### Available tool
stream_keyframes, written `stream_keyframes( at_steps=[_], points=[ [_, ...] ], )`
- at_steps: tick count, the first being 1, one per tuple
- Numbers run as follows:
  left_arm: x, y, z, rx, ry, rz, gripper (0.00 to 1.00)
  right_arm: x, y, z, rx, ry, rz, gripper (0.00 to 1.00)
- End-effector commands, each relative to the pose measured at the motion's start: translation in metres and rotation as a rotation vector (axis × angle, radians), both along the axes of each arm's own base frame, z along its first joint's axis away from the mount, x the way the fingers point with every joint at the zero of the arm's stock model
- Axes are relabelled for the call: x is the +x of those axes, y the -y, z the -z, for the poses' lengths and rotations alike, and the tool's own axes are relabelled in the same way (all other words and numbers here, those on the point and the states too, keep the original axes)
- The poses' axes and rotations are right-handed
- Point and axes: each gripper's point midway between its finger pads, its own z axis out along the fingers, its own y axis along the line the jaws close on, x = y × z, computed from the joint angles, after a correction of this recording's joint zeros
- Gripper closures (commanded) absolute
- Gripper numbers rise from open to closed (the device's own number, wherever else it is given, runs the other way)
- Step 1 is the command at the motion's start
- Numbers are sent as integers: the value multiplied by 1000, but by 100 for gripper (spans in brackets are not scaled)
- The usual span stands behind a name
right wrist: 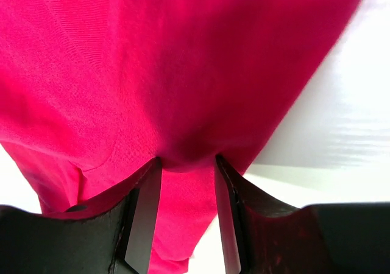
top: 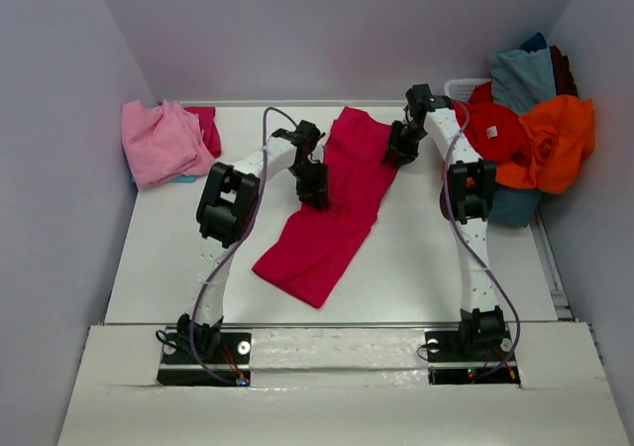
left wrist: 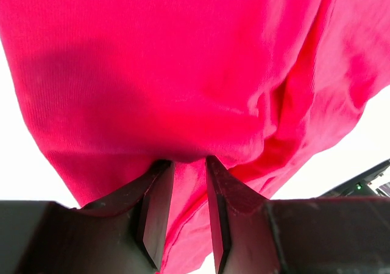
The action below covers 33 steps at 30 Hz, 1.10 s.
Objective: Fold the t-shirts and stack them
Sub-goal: Fold the tshirt
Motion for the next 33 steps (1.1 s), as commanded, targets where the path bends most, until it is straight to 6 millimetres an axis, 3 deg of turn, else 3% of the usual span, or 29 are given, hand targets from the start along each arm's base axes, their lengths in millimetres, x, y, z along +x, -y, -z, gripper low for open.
stream_keyframes(
  at_steps=[1,8,17,25,30,33],
  points=[
    [-18,-31,36,121,-23,29,59,15,11,8,-24,27,30,53],
    [-37,-41,32,126,-29,33,58,11,12,28,-34,-3,20,52],
    [-60,-51,32,121,-43,24,55,15,31,31,-60,-2,37,52],
    [-76,-60,33,133,-51,10,55,13,35,35,-82,-4,22,52],
    [-73,-63,28,144,-18,1,49,11,35,36,-79,-10,18,52],
    [-59,-60,20,145,28,-3,45,11,34,33,-73,-7,17,52]
  ],
)
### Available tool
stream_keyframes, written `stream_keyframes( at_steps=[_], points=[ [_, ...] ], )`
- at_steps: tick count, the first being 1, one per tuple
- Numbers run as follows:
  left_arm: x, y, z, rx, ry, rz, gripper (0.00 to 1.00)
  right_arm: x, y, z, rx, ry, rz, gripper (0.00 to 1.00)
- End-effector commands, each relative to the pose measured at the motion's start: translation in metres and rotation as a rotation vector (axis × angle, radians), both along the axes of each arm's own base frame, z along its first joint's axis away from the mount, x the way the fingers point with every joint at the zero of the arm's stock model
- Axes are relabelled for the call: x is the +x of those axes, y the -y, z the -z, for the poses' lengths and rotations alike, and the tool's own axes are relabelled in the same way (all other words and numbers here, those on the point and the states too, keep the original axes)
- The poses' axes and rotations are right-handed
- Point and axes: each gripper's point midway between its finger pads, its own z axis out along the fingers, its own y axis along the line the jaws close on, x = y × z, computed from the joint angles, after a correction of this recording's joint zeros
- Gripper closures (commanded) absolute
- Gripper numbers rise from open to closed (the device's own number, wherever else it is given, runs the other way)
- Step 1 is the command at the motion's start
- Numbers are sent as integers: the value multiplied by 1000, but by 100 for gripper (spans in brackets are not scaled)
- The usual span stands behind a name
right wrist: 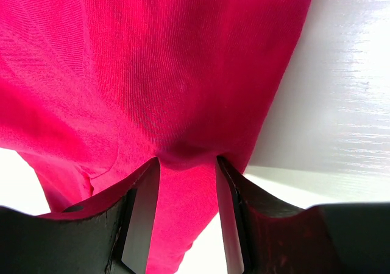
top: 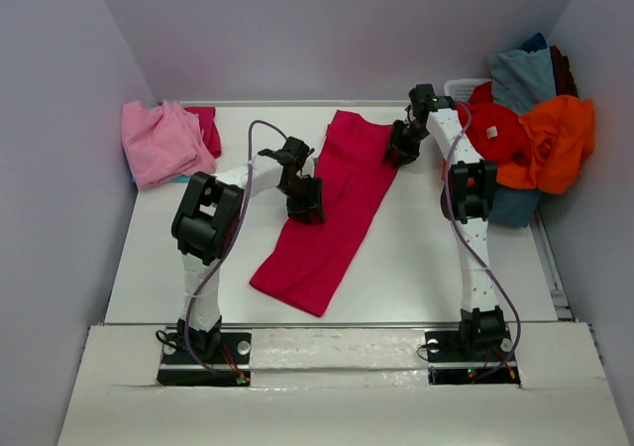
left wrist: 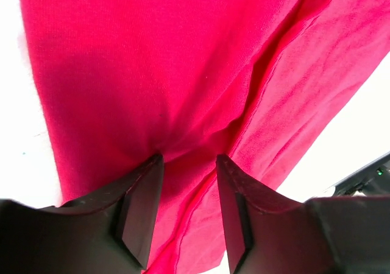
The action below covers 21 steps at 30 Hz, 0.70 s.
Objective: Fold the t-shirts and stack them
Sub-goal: Fold the tshirt
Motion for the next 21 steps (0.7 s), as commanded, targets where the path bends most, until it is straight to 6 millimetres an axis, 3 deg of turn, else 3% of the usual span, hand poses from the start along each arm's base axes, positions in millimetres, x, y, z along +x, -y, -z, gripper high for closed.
stream_keyframes(
  at_steps=[1,6,7,9,10,12,13,14,19,21],
  points=[
    [-6,-33,18,187,-19,-3,45,1,25,27,-80,-15,-2,52],
    [21,-30,8,212,46,-7,41,4,22,8,-61,26,-10,47],
    [32,-25,-4,199,85,-13,41,6,21,-6,-58,53,-11,46],
    [45,-24,-16,201,144,-26,40,3,23,-14,-63,65,-10,42],
    [55,-23,-32,191,199,-35,39,4,24,-32,-66,98,-8,40],
    [72,-23,-55,193,294,-42,36,-1,20,-42,-68,114,-14,39],
    [74,-24,-57,201,309,-41,35,-1,20,-49,-69,125,-9,39],
    [84,-22,-70,194,351,-43,35,-3,16,-65,-64,156,-11,39],
    [108,-11,-111,150,457,-33,35,-14,8,-83,-38,163,6,38],
    [113,-2,-118,113,478,-12,34,-18,4,-85,-35,149,10,38]
  ],
)
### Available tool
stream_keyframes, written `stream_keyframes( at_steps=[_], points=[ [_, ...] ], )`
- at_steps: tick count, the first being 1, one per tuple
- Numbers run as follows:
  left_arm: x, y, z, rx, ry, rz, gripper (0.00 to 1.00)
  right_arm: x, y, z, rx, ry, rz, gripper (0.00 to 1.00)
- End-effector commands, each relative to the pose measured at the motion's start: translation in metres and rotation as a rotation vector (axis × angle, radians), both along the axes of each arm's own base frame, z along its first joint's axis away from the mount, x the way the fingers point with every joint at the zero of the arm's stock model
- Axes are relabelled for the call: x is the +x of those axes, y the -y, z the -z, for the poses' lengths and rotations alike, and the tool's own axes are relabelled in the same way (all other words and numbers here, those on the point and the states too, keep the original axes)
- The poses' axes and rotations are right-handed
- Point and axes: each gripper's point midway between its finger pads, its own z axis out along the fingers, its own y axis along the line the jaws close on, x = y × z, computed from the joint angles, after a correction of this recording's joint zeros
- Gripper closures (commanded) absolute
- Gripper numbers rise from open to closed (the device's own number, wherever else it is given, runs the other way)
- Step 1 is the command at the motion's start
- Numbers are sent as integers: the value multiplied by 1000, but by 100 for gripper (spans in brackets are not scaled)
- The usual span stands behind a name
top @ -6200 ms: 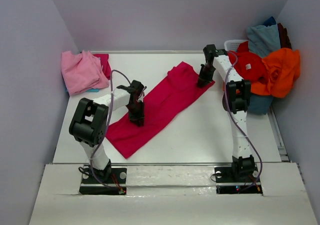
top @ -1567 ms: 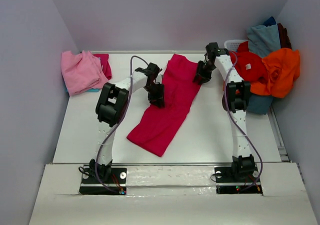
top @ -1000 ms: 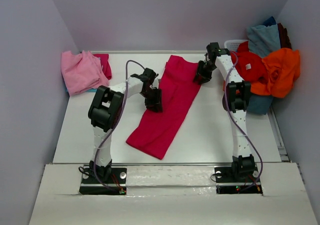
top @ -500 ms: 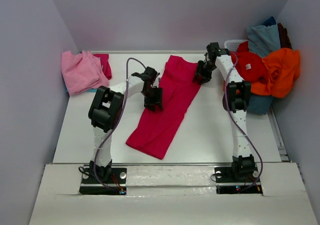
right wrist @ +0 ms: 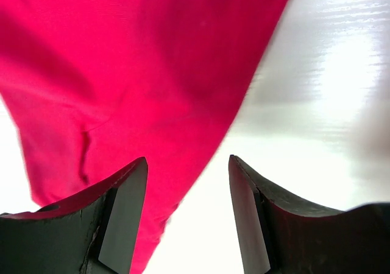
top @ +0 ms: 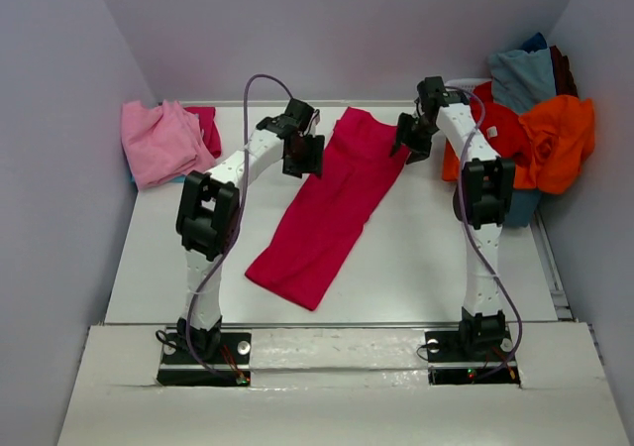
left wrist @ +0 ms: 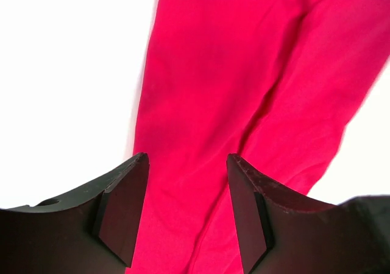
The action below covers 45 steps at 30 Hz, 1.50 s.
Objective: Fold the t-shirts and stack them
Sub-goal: Fold the tshirt
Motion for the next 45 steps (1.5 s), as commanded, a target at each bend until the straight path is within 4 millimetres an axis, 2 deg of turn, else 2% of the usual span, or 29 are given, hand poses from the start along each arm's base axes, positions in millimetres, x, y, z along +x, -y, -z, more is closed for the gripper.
stream_keyframes(
  at_steps=[1,2,3,4,6,9,10,11,12,13,15,16,19,22,25,33,37,40,44,45],
  points=[
    [23,11,-60,-61,157,55,34,7,-8,-46,19,114,17,38],
    [32,14,-60,-56,173,68,34,2,-17,-46,37,112,14,38],
    [38,17,-48,-46,156,79,34,-2,-26,-44,46,104,3,38],
    [49,21,-59,-73,175,82,34,-11,-35,-35,46,76,-10,39],
    [59,28,-56,-86,176,84,35,-16,-43,-30,59,62,-10,39],
    [84,43,-54,-136,200,94,35,-24,-56,-20,73,28,-17,39],
    [91,42,-56,-152,204,88,35,-25,-56,-22,78,31,-14,40],
    [92,48,-56,-184,194,93,35,-26,-57,-21,86,27,-11,40],
    [103,40,-56,-203,196,70,34,-27,-58,-19,94,21,0,40],
    [109,40,-51,-227,188,67,34,-27,-59,-19,99,19,4,40],
    [117,49,-60,-331,198,97,34,-28,-60,-21,107,20,10,40],
    [118,50,-54,-367,180,99,34,-30,-64,-19,107,11,10,40],
    [121,59,-60,-476,182,178,33,-31,-66,-14,114,0,18,41],
    [113,71,-68,-561,168,250,33,-34,-70,-7,114,-18,11,41],
    [113,73,-76,-605,174,273,33,-35,-77,0,118,-32,0,41],
    [106,84,-67,-692,121,307,33,-29,-90,7,131,-41,-14,42],
    [108,89,-63,-734,109,310,33,-30,-90,12,128,-49,-17,42],
    [112,84,-56,-737,102,289,33,-31,-89,6,129,-36,-23,42],
    [123,61,-42,-730,112,243,33,-36,-86,-1,114,-26,-32,42],
    [124,62,-41,-732,111,243,33,-37,-85,-1,114,-28,-32,42]
  ],
)
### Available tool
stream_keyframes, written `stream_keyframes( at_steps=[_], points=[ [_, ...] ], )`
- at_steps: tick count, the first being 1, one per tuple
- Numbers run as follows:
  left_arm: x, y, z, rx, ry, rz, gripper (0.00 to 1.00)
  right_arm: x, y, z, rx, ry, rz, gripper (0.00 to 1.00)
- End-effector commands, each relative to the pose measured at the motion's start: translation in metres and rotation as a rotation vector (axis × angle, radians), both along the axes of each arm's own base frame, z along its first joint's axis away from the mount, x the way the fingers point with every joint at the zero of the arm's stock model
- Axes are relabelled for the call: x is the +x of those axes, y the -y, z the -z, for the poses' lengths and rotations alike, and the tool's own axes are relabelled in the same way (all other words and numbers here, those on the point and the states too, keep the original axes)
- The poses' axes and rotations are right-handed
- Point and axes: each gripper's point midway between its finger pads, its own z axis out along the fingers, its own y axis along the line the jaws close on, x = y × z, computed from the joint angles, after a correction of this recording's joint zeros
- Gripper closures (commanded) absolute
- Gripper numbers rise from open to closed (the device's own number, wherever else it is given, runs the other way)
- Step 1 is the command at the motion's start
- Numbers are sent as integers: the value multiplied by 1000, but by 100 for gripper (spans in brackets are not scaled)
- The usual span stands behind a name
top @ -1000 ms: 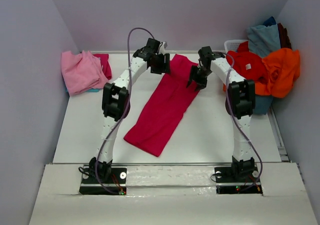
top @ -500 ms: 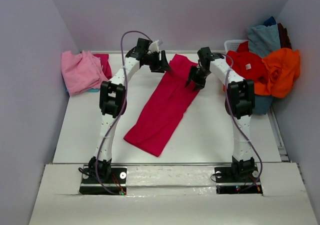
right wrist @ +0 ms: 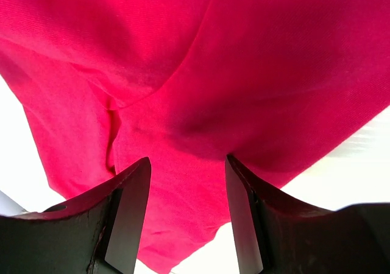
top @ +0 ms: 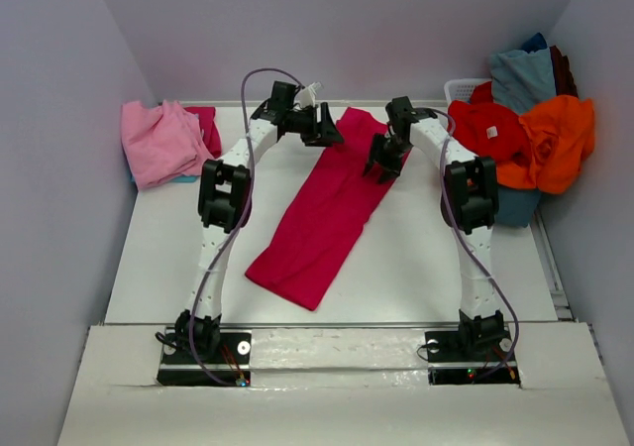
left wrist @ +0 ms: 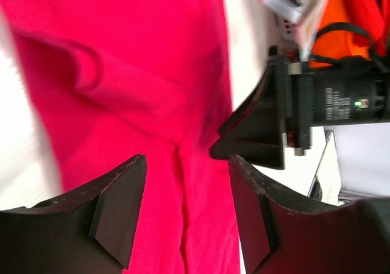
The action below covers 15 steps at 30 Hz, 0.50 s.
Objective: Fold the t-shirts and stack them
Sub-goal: Fold the tshirt
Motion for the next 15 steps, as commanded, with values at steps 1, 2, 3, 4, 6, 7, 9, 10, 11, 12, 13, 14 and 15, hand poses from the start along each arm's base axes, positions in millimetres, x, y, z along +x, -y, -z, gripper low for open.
stream_keyframes(
  at_steps=[1,2,3,4,6,7,9,10,11,12,13,14,15],
  points=[
    [16,-22,-2,-41,21,-29,33,0,-4,-29,17,65,-23,42],
    [17,-21,2,-42,16,-29,33,-3,-4,-30,21,63,-26,42],
    [21,-25,3,-46,16,-38,33,-6,-3,-32,21,64,-27,42],
    [21,-25,3,-46,16,-38,33,-6,-3,-35,22,71,-29,43],
    [26,-30,1,-57,31,-47,33,-12,0,-34,12,62,-32,43],
    [27,-29,1,-64,33,-44,33,-15,-4,-35,12,60,-40,43],
    [29,-25,-3,-99,39,-36,33,-21,-2,-38,8,61,-42,43],
    [30,-24,-3,-114,38,-31,33,-22,-1,-40,5,63,-42,43],
    [31,-21,-4,-142,52,-12,33,-23,0,-46,4,75,-41,43],
    [31,-19,-5,-161,37,-15,32,-27,-3,-47,2,74,-51,43],
    [31,-18,-4,-174,35,-12,33,-30,-1,-48,-3,71,-49,43],
    [33,-15,-8,-200,61,4,32,-31,1,-49,-12,74,-49,43],
    [33,-14,-10,-217,65,12,32,-34,-2,-51,-17,76,-58,43]
  ],
)
